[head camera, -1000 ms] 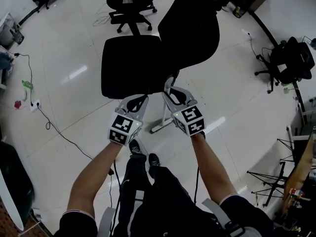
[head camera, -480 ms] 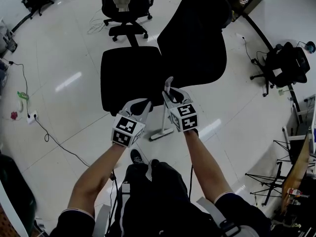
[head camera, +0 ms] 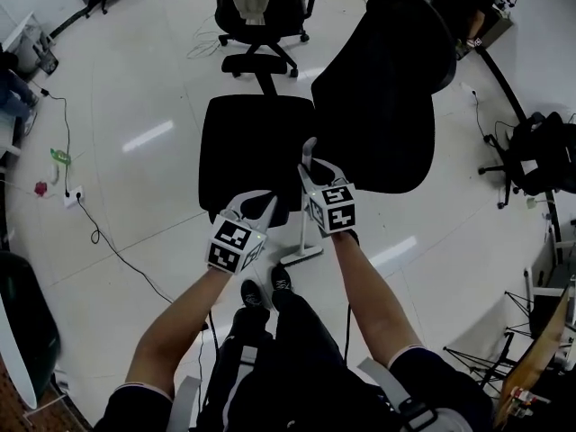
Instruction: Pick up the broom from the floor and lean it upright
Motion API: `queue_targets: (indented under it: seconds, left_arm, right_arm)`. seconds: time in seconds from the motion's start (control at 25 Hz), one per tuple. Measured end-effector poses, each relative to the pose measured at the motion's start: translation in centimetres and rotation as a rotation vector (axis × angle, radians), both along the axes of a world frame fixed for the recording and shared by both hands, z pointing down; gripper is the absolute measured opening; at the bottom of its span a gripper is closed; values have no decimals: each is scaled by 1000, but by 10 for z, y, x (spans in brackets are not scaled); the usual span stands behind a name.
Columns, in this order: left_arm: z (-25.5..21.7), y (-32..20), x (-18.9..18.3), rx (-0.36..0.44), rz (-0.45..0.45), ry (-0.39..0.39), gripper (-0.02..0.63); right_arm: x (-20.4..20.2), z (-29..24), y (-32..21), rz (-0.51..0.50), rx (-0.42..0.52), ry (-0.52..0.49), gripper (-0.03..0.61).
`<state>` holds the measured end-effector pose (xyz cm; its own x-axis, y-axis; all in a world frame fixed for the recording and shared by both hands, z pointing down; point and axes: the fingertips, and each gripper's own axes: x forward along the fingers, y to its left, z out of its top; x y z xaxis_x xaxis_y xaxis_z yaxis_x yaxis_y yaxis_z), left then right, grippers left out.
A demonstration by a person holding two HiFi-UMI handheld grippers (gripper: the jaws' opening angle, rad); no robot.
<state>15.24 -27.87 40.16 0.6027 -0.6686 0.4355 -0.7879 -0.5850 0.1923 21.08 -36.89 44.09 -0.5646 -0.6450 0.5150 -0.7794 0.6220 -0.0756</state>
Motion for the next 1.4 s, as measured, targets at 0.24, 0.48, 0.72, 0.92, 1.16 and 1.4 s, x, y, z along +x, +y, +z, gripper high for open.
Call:
queue_targets:
  seconds: [0.24,0.48,0.72,0.92,1.16,1.4]
  left_arm:
    - [-1,-17,-9,-8,-59,3,0]
    - [-6,-26,-26,-12,-105,-6,0]
    - [-10,-33,-37,-12,-138,-2,0]
    - [-11,-34,-37,-11,-146,7,0]
    - [-11,-28,-37,-17,-150,11,0]
    - [-22,-6,-52,-4,-162,34,0]
  right_arm:
    - [-14,18,-38,-7,-33,-4,95]
    - [-32,23,-61,-32,-47,2,94]
    - [-43,16,-71,-55,-37,1,94]
    - [-46,13,-66,-74,-15,-4,100]
    - [-42,4,-51,-82,-3,-19,195]
    - [-28,-34,-25,1,66,-76,210]
